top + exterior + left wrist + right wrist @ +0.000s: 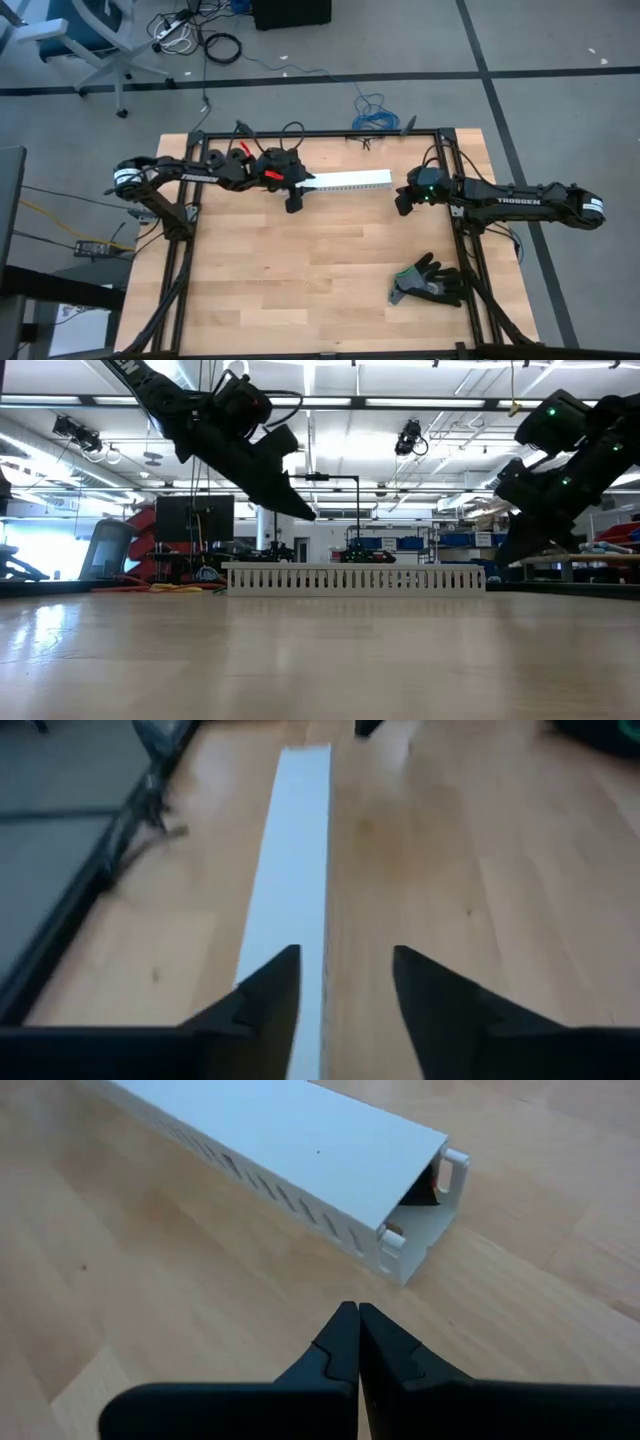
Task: Ziptie cables
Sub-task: Close the white cable duct
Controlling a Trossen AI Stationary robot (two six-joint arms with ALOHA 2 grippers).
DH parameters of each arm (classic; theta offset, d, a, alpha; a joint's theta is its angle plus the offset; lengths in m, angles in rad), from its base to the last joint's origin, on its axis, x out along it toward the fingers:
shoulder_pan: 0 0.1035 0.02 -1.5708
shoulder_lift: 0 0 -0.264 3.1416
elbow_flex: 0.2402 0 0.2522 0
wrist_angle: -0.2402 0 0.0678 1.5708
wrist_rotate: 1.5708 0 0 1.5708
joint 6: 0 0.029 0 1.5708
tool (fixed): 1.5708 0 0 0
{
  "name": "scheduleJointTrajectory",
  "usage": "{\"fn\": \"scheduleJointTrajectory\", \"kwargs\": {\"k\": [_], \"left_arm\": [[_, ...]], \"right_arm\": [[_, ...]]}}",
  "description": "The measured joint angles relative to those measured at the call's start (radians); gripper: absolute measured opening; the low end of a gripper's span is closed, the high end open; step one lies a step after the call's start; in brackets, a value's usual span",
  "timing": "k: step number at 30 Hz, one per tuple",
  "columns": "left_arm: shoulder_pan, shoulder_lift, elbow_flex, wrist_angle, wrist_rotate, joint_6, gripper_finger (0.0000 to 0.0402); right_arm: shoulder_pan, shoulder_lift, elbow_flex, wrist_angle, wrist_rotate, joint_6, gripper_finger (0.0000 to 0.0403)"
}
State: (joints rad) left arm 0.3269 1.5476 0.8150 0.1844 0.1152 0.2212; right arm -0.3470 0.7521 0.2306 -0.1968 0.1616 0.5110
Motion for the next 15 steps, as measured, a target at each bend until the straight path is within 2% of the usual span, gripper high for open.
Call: {"fn": "scheduleJointTrajectory", "kwargs": {"k": [5, 8, 15], "left_arm": [[-0.001, 0.028, 0.004, 0.087, 0.000, 0.035, 0.0233], [-0.001, 0.075, 0.029, 0.081, 0.000, 0.033, 0.0262], [-0.010, 0.242, 0.188, 0.070, 0.010, 0.034, 0.0289]], "right_arm": [[0.000, 0.000, 0.000, 0.006, 0.000, -0.043, 0.0000], [0.000, 0.000, 0.000, 0.019, 0.000, -0.051, 0.0004], [0.000, 0.000, 0.000, 0.018, -0.001, -0.084, 0.0048]]}}
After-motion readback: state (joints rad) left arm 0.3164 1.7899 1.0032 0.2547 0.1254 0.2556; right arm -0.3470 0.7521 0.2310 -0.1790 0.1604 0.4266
